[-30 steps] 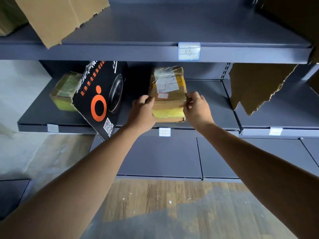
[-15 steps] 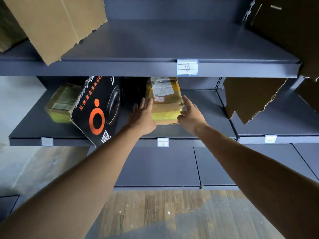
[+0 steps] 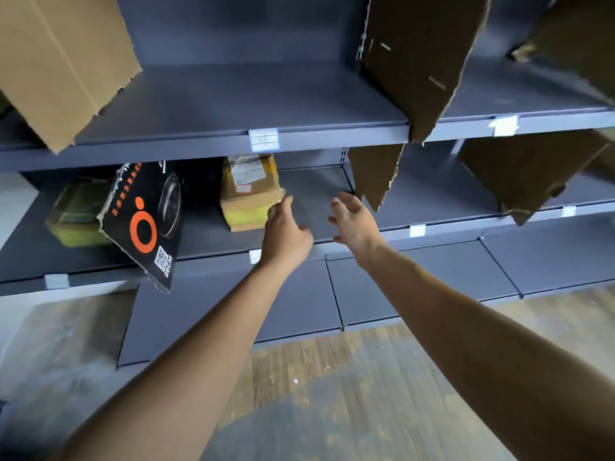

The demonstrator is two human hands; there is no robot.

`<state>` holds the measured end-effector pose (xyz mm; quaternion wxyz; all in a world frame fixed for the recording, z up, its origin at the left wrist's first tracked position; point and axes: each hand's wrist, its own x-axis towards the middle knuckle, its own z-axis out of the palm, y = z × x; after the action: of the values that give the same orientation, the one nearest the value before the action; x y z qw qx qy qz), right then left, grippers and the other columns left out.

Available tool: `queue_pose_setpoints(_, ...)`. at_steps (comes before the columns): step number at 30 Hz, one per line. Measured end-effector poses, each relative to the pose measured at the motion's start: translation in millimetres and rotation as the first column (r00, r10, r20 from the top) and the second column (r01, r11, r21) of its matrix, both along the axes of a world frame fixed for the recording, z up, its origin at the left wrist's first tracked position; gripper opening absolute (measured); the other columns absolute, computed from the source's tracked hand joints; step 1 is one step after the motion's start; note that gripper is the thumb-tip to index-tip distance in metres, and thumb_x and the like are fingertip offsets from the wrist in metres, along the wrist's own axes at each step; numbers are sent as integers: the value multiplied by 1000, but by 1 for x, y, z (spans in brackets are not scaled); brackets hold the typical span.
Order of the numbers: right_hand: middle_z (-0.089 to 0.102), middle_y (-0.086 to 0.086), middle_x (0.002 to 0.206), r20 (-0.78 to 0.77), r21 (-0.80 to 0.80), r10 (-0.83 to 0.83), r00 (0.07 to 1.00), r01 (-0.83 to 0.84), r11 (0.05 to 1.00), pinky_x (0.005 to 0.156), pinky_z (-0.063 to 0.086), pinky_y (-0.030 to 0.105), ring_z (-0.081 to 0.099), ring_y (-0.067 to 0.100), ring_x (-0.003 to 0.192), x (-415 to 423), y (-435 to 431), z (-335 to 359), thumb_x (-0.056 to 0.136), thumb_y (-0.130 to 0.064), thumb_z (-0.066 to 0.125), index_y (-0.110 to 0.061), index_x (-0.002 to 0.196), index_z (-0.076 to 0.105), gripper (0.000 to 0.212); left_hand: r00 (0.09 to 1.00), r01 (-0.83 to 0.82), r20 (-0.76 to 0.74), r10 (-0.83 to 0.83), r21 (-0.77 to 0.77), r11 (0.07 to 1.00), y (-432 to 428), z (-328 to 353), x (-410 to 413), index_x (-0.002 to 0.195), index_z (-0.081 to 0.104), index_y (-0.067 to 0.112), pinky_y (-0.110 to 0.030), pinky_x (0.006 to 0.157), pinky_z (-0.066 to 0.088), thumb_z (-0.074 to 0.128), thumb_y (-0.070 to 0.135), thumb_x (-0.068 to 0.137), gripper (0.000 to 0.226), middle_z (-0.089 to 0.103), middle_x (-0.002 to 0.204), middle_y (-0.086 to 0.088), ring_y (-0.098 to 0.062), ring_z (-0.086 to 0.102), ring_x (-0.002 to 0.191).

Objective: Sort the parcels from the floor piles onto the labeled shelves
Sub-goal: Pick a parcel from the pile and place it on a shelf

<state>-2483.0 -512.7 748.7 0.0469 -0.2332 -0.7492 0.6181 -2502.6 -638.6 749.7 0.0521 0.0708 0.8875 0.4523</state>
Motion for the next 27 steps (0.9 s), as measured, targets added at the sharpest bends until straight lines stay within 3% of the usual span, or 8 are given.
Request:
queue_pose_setpoints(3, 60, -1, 128, -35, -42, -45, 998, 44, 998, 97, 50, 41, 61, 15, 114, 50, 31, 25, 100, -36, 46, -22, 138, 49, 40, 999, -8, 33, 5, 76, 997, 40, 22, 43, 148, 34, 14, -32, 107, 38, 50, 5, 92, 59, 34, 152, -8, -25, 39, 136)
queue_pose_setpoints(5, 62, 0, 120, -54, -62, -68, 996, 65, 996, 91, 52, 40, 62, 15, 110, 88, 56, 43, 102, -34, 44, -22, 134, 51, 35, 1000, 10, 25, -13, 123, 992, 73, 36, 75, 147, 37, 15, -24, 96, 38, 49, 4, 93, 56, 36, 150, -8, -24, 43, 133)
queue_pose_setpoints(9, 57, -5, 117, -93, -75, -128, 987, 121, 990, 95, 51, 43, 59, 13, 107, 171, 125, 81, 104, -33, 39, -23, 138, 46, 37, 994, 106, -18, -104, 206, 973, 154, 66, 148, 142, 42, 17, -25, 88, 39, 49, 6, 93, 50, 41, 147, -5, -23, 48, 129)
queue_pose_setpoints(17, 58, -4, 125, -165, -86, -330, 930, 319, 944, 93, 50, 41, 60, 12, 107, 357, 300, 131, 104, -37, 36, -28, 127, 51, 30, 946, 324, -125, -301, 280, 904, 334, 125, 319, 142, 40, 20, -23, 98, 36, 46, 5, 94, 51, 40, 148, -2, -19, 44, 132)
queue_pose_setpoints(20, 59, -7, 124, -194, -96, -400, 896, 388, 917, 93, 50, 41, 61, 7, 104, 423, 359, 145, 103, -38, 38, -28, 129, 52, 31, 922, 386, -107, -372, 308, 869, 396, 141, 376, 142, 40, 19, -28, 104, 38, 46, 6, 94, 50, 41, 149, -1, -17, 44, 133)
queue_pose_setpoints(27, 59, -8, 123, -219, -76, -577, 787, 575, 814, 92, 50, 40, 60, 8, 105, 550, 477, 155, 103, -37, 38, -30, 130, 52, 31, 830, 547, -73, -553, 301, 781, 532, 149, 479, 136, 46, 14, -24, 94, 38, 48, 6, 93, 44, 48, 140, -6, -17, 51, 123)
